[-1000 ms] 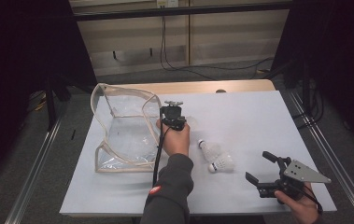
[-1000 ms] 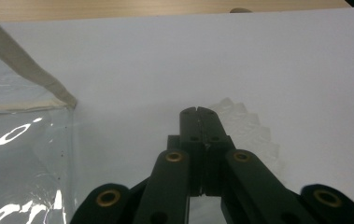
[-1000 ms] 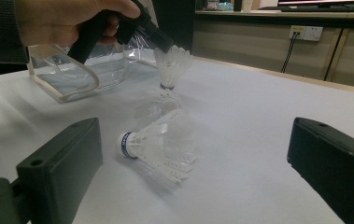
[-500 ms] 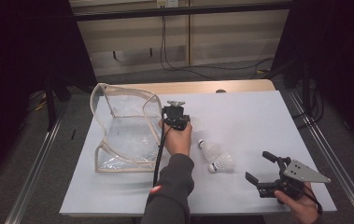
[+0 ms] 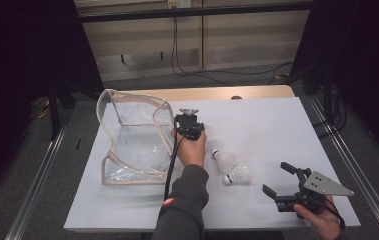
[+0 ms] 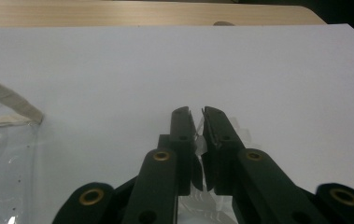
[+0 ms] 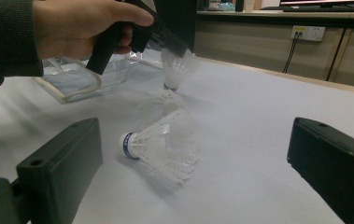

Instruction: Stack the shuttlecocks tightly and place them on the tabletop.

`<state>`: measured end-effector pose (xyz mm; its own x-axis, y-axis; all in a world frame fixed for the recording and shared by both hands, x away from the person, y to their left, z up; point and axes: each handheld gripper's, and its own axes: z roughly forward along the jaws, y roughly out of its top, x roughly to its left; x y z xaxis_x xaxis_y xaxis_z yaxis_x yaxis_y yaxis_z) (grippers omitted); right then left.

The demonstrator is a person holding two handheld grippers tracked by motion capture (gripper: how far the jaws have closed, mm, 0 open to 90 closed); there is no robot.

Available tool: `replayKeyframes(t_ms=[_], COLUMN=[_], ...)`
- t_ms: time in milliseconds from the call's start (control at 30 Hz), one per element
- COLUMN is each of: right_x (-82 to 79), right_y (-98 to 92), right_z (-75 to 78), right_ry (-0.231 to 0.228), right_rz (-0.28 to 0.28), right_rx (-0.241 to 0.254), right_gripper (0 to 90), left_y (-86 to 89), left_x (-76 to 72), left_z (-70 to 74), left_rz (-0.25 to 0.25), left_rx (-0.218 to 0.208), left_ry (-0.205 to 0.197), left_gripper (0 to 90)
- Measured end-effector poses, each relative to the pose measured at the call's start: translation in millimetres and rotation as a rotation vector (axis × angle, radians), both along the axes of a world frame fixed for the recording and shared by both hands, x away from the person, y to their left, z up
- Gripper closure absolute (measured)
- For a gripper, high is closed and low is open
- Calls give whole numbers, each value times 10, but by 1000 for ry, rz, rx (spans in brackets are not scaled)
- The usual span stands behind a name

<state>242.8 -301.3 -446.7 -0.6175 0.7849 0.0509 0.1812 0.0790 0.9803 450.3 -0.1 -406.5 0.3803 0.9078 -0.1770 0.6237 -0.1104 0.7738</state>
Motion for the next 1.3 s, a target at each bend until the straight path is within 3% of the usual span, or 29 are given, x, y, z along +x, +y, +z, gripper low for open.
replayKeyframes(t_ms=[233, 867, 1167, 1300], right_x=[2, 0, -1, 1], right_y=[-6, -1, -1, 0], right_z=[-1, 0, -1, -3], right_ry=[-1, -1, 0, 0], right_rz=[-1, 1, 0, 5], right_rx=[0, 1, -1, -1], right_gripper=[24, 25, 24, 24], left_y=[37, 122, 186, 200], left_x=[-8, -31, -18, -17], left_z=[35, 101, 104, 106], left_rz=[23, 61, 102, 104], left_rx=[58, 111, 138, 165], left_ry=[-14, -3, -1, 6], left_gripper=[870, 899, 900, 900])
